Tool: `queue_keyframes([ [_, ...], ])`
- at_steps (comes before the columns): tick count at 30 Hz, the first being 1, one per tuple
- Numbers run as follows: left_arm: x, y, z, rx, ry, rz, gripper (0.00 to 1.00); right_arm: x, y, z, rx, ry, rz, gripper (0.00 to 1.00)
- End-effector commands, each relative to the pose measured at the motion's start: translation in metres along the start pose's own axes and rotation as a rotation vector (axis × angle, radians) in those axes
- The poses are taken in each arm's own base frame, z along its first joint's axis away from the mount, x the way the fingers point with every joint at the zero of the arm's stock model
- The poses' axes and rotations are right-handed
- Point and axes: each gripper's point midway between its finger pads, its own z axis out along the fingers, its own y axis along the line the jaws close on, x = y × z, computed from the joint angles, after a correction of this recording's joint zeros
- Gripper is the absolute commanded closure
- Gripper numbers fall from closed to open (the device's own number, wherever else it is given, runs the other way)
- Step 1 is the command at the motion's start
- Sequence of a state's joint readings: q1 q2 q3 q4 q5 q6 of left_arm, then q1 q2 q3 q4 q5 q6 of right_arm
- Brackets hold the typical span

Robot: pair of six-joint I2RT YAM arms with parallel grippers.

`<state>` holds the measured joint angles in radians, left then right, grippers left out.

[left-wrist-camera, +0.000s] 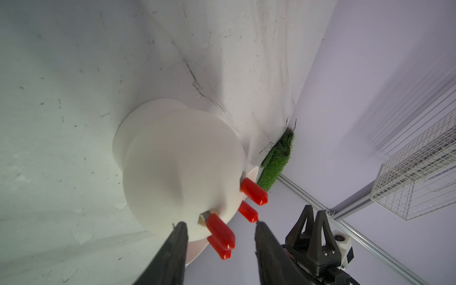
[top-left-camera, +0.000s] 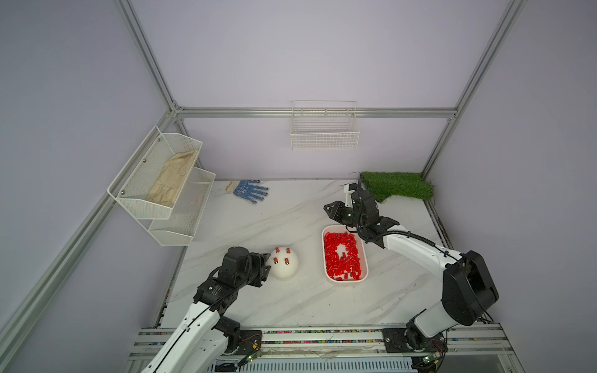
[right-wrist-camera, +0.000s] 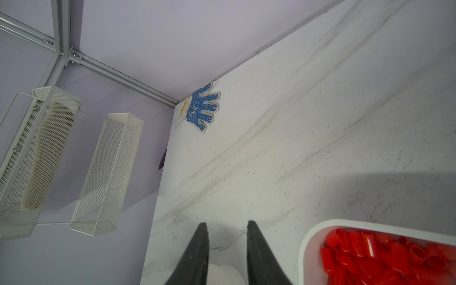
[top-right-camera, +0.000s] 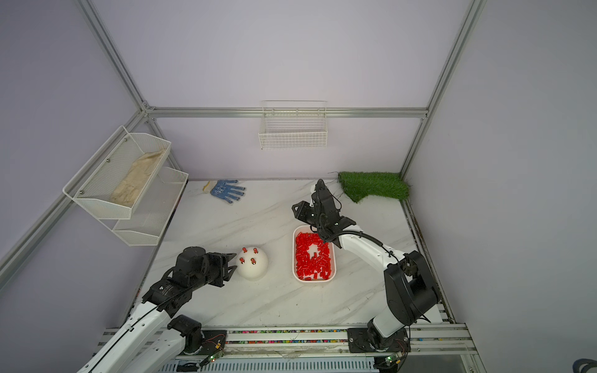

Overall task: Cover the protruding screws with screw protection sleeves
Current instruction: Attach the screw protection sleeve to the screw.

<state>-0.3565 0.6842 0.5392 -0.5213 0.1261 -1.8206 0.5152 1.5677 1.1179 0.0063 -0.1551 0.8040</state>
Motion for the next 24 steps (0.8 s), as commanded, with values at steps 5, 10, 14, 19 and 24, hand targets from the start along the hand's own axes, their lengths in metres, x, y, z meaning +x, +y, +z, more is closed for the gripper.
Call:
queue_keyframes([
  [5,0.003,-0.062,-0.024,0.107,-0.057,0.250,0.97,-0.005,0.010,-0.007,-0.006,-0.001,-0.024,0.71],
  [10,0.010,-0.060,-0.017,0.085,-0.014,0.258,1.00,-0.006,0.009,-0.008,0.004,-0.006,-0.023,0.71],
  [14,0.011,-0.054,-0.016,0.076,0.000,0.254,1.00,-0.005,0.007,-0.008,0.008,-0.002,-0.023,0.71],
  [19,0.013,-0.039,-0.009,0.045,0.024,0.233,1.00,-0.004,0.005,-0.005,0.011,0.004,-0.020,0.71],
  [24,0.021,-0.037,-0.008,0.035,0.047,0.258,1.00,-0.003,0.006,-0.003,0.009,0.009,-0.018,0.71],
])
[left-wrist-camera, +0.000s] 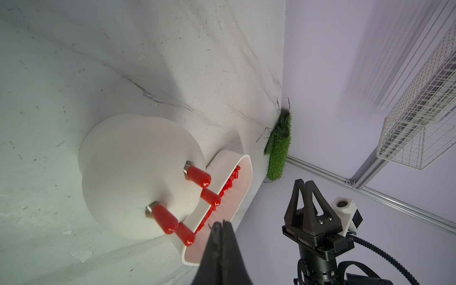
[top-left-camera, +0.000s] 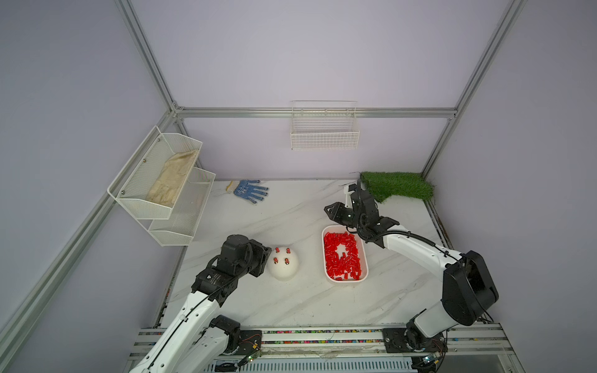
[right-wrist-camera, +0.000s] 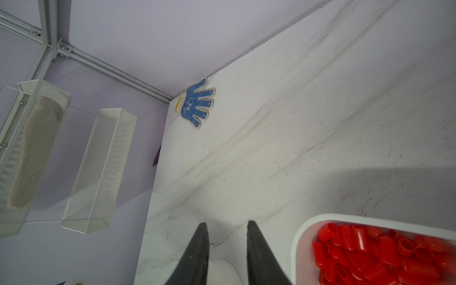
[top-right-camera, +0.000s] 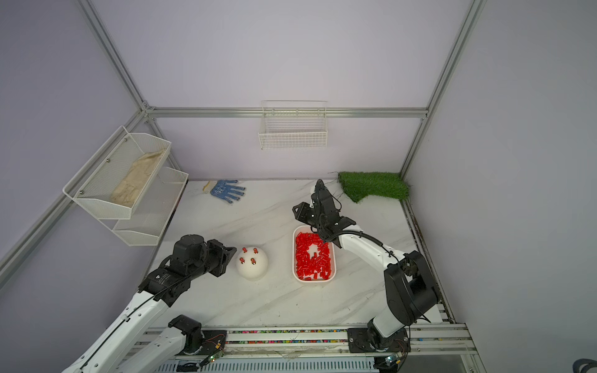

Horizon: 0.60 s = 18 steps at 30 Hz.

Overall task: Cover the protruding screws with screw protection sleeves
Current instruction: Attach the screw protection sleeve to the screw.

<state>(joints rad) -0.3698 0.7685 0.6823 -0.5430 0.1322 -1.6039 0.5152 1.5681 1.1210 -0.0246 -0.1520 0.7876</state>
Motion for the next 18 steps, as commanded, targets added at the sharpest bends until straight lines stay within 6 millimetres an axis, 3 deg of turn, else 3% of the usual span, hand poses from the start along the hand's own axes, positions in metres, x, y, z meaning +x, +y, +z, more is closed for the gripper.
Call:
queue_keyframes([
  [1,0.007,0.003,0.003,-0.002,0.029,0.029,1.00,-0.006,0.010,-0.003,-0.014,-0.007,-0.006,0.71],
  [8,0.013,0.028,0.012,-0.062,0.043,0.011,1.00,-0.008,0.011,-0.007,-0.015,-0.015,-0.009,0.71],
  [18,0.011,0.040,0.016,-0.083,0.037,0.002,1.00,-0.009,0.012,-0.009,-0.015,-0.019,-0.008,0.71],
])
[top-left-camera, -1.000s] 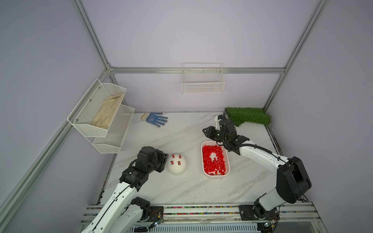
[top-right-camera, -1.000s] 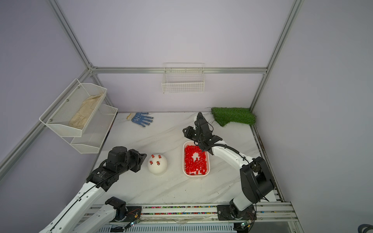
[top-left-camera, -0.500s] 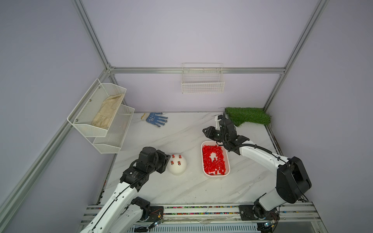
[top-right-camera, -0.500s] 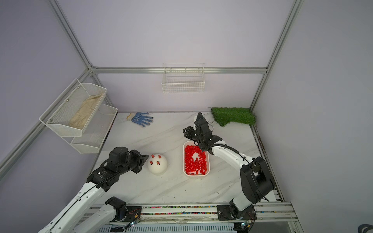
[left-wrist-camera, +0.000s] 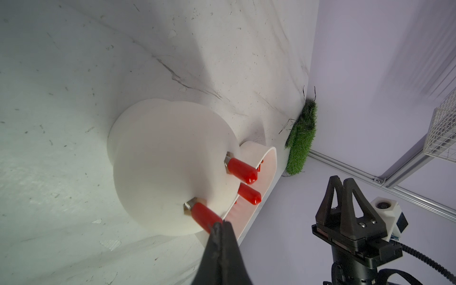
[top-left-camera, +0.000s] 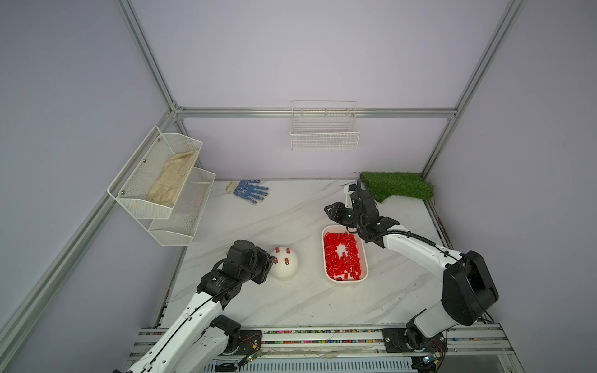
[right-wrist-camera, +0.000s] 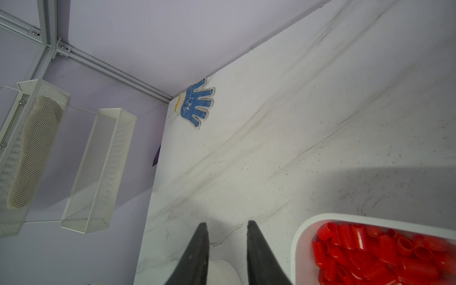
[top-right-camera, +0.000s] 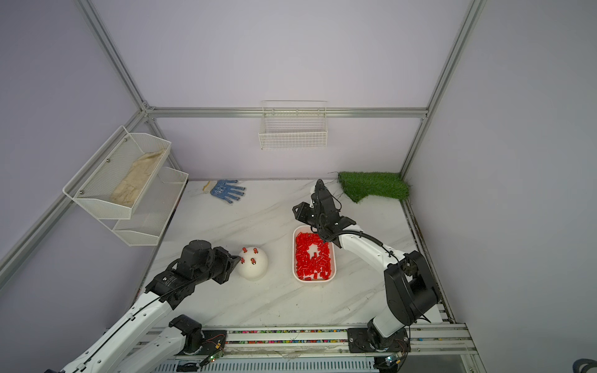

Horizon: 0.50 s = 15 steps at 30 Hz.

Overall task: Cover the protruding screws with screw protection sleeves
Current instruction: Attach the screw protection sleeve to the screw.

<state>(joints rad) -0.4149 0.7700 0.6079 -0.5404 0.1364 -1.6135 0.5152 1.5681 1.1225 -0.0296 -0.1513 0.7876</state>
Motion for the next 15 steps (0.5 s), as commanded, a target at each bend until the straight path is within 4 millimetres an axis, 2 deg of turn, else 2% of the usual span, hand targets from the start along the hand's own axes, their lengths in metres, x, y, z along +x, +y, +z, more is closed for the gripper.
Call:
queue_keyframes([
  [1,0.000,0.010,0.005,-0.012,-0.002,-0.013,1.00,-0.009,0.012,-0.009,-0.017,-0.023,-0.008,0.71],
  [4,-0.001,0.015,0.006,-0.015,-0.006,-0.019,1.00,-0.010,0.012,-0.009,-0.016,-0.025,-0.010,0.71],
  [8,-0.007,0.011,0.000,0.003,-0.042,-0.010,1.00,-0.009,0.012,-0.009,-0.018,-0.021,-0.014,0.71],
  [12,-0.020,-0.006,-0.016,0.030,-0.130,0.064,1.00,-0.009,0.018,-0.012,-0.047,-0.020,-0.037,0.70],
  [14,-0.029,-0.017,-0.028,0.036,-0.196,0.136,0.91,-0.012,0.022,-0.013,-0.055,-0.029,-0.062,0.70],
  [15,-0.036,-0.026,-0.036,0.040,-0.245,0.177,0.82,-0.014,0.023,-0.014,-0.053,-0.035,-0.067,0.69],
])
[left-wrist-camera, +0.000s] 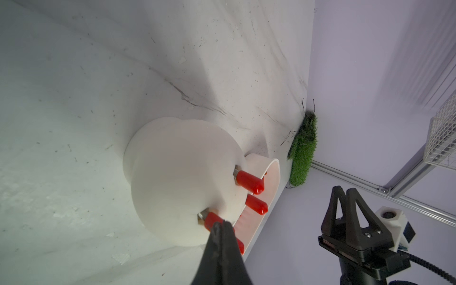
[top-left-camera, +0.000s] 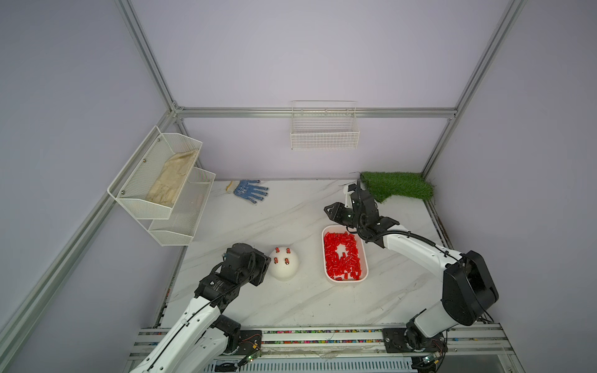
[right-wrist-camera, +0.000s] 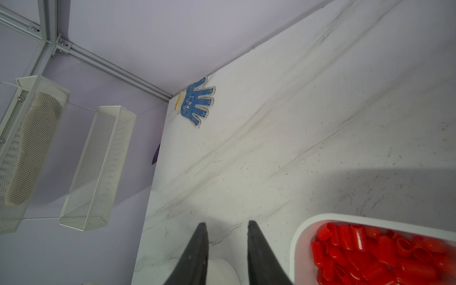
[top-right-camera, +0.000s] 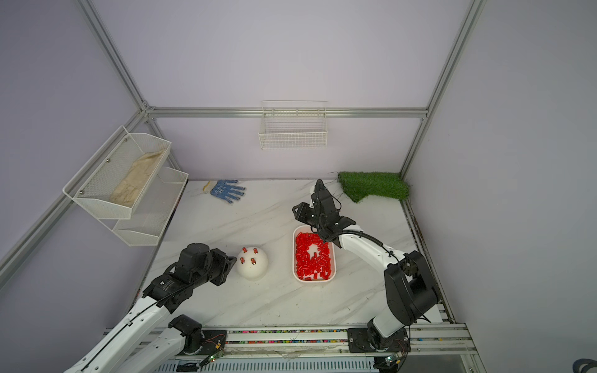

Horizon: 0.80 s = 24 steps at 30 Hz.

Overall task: Cover the protruding screws with screw protection sleeves
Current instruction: Attach the screw protection sleeve to the screw.

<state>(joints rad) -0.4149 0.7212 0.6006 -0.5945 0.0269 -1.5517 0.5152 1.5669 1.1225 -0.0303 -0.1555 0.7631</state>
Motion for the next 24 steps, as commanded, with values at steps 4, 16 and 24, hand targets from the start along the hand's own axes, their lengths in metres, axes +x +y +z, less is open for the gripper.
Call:
queue_keyframes([
  [4,-0.052,-0.058,-0.052,0.064,-0.316,0.280,0.40,-0.023,0.023,-0.020,-0.018,-0.048,-0.101,0.62],
  [16,-0.147,-0.074,-0.107,-0.357,-0.915,0.667,0.00,-0.101,-0.096,-0.133,0.469,-0.495,-0.129,0.03],
  [24,-0.183,-0.038,-0.064,-0.586,-1.019,0.790,0.00,-0.086,-0.168,-0.205,0.762,-0.764,-0.199,0.03],
])
